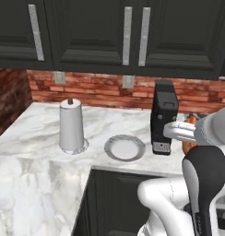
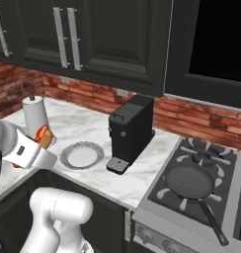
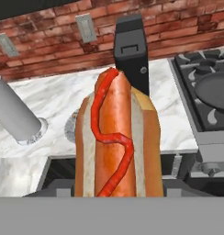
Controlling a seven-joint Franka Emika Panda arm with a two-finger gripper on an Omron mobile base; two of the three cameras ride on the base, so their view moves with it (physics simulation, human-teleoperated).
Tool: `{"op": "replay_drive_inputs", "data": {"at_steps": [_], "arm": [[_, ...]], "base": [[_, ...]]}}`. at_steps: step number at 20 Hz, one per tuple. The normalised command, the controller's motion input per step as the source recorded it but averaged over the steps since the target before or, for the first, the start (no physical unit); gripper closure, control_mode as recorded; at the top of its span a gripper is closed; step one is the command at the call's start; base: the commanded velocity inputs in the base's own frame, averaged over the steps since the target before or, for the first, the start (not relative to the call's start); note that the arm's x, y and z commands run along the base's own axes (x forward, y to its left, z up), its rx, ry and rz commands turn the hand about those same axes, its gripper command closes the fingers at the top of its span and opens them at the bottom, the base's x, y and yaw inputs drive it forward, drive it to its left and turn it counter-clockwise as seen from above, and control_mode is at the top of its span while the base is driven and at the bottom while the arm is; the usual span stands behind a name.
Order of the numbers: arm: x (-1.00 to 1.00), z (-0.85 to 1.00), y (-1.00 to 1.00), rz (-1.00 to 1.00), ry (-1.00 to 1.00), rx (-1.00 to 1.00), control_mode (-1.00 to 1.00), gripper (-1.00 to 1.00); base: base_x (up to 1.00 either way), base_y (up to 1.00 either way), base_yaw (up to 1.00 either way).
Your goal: Place the cold items (cucumber and squash) from the fridge in one tupperware on the dining counter. Place the warm items (kebab skewer and hot dog) in the stove area in another tupperware.
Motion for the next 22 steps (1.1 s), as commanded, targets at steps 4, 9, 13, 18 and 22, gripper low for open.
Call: {"op": "replay_drive_inputs", "data": {"at_steps": [4, 9, 13, 18, 22], "arm": [[0.00, 0.00, 0.00, 0.00, 0.00, 0.00, 1.00, 1.00], [0.00, 0.00, 0.00, 0.00, 0.00, 0.00, 1.00, 1.00], [0.00, 0.00, 0.00, 0.00, 0.00, 0.00, 1.00, 1.00], [0.00, 0.00, 0.00, 0.00, 0.00, 0.00, 1.00, 1.00], [0.00, 0.00, 0.00, 0.00, 0.00, 0.00, 1.00, 1.00]], "base": [[-0.27, -0.49, 0.21], [-0.43, -0.30, 0.25], [-0.49, 0.00, 0.17], [-0.42, 0.01, 0.17], [-0.40, 0.07, 0.17]]}}
